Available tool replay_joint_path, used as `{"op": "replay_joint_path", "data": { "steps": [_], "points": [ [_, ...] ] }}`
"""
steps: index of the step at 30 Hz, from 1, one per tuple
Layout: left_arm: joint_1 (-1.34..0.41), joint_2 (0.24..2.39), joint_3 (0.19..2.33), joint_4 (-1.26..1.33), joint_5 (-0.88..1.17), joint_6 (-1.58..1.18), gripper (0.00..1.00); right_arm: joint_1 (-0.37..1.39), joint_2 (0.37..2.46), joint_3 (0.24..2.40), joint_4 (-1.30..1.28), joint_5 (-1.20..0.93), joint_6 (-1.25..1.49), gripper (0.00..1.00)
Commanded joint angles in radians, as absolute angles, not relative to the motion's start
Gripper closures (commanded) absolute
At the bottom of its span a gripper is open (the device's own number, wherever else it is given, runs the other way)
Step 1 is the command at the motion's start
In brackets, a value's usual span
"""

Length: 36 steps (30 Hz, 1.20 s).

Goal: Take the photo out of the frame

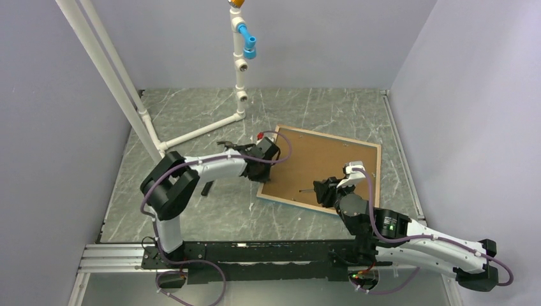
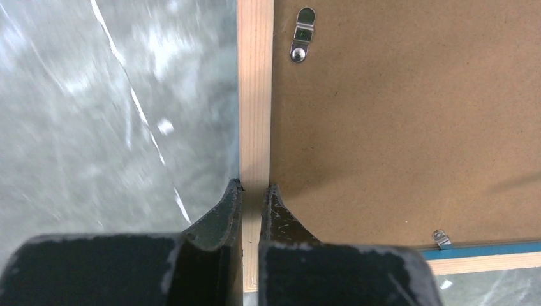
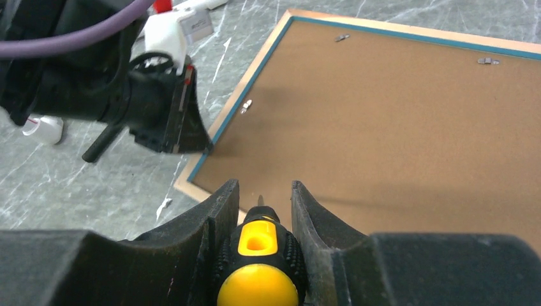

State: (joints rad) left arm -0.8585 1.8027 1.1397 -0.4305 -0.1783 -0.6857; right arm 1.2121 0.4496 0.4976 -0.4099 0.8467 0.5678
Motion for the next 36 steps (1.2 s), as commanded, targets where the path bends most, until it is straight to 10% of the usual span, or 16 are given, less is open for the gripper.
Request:
{"op": "replay_joint_path", "data": {
  "steps": [1,6,10,15,36],
  "points": [
    [-0.769,1.903,1.257,-0.548,-0.152,-0.444,1.0,1.213,0.435,0.51,-0.369,0.863,0.561,1.0],
    [-0.686,1.944,1.368,-0.606,-0.15,-0.36,0.96,1.211,0.443,0.506,-0.357,0.845,0.548,1.0],
    [-0.655,1.912,1.422,-0.661,-0.177,-0.391,0.44,1.212,0.45,0.509,-0.363,0.846,0.557,1.0],
    [-0.653,1.734,1.287,-0.6,-0.127,-0.606,0.13,1.212,0.439,0.506,-0.362,0.851,0.556,1.0],
    [-0.902,1.391,0.797,-0.419,-0.092,-1.996,0.22,1.211,0.422,0.447,-0.348,0.823,0.626,1.0]
  ]
}}
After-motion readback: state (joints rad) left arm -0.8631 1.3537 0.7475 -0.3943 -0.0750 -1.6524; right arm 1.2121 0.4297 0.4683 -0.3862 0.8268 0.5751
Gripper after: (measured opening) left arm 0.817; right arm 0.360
